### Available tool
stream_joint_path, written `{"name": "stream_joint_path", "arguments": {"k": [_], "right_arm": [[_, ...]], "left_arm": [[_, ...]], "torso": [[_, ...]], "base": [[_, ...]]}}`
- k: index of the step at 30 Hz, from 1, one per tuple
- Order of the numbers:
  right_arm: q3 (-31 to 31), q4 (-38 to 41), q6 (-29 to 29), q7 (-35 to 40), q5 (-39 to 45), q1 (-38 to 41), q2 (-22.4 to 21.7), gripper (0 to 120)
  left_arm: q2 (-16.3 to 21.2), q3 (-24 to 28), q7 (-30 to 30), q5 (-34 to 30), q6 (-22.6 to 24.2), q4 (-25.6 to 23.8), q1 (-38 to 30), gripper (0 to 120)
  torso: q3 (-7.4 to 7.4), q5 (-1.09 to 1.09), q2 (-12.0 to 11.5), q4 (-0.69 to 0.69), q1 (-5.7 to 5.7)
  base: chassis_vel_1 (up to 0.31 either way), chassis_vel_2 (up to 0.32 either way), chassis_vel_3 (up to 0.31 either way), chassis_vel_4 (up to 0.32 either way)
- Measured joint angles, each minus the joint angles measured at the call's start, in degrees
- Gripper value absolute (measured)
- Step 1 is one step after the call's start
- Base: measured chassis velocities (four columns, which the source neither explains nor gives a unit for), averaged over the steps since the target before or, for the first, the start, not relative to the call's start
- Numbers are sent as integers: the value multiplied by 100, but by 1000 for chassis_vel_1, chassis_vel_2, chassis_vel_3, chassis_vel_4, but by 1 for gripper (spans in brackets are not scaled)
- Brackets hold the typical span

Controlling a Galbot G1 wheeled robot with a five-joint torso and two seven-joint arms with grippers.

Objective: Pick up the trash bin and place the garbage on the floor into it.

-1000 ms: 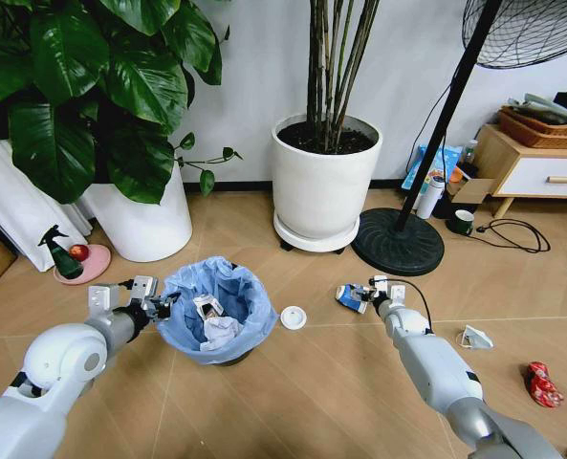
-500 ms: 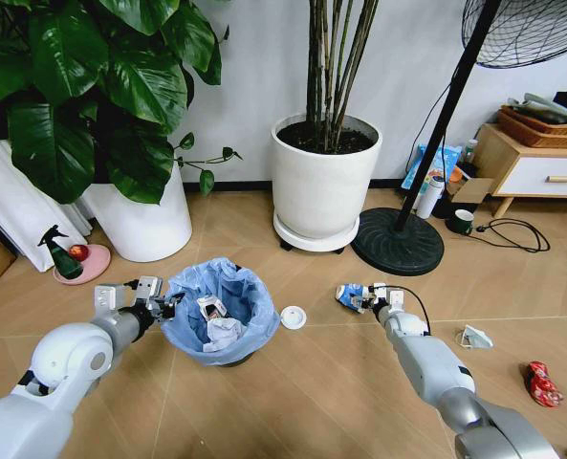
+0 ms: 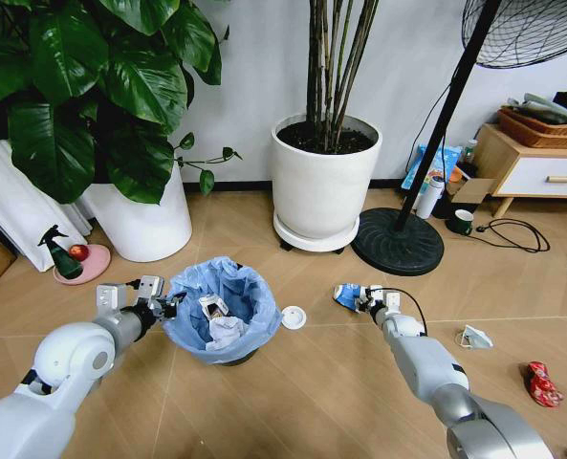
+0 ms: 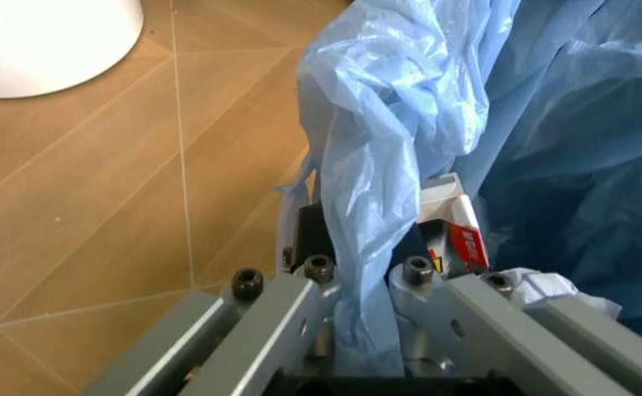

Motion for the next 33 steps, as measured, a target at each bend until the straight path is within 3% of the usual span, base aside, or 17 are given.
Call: {"name": "stream_joint_path", "arguments": {"k": [7, 22, 33], "right_arm": [[41, -6, 21, -5, -16, -5, -3, 0], [129, 302, 21, 3, -7, -163, -76, 0], [-394, 1863, -227, 23, 788, -725, -609, 0]], "left_arm": [[5, -2, 1, 0, 0, -1, -3, 0], [29, -120, 12, -1, 0, -2, 73, 0], [44, -219, 50, 0, 0, 96, 81, 0]], "torso": [[0, 0, 0, 1, 0], [0, 1, 0, 1, 0], [0, 0, 0, 0, 0]], "base": [[0, 0, 0, 0], [0, 0, 0, 0], [0, 0, 0, 0]]}}
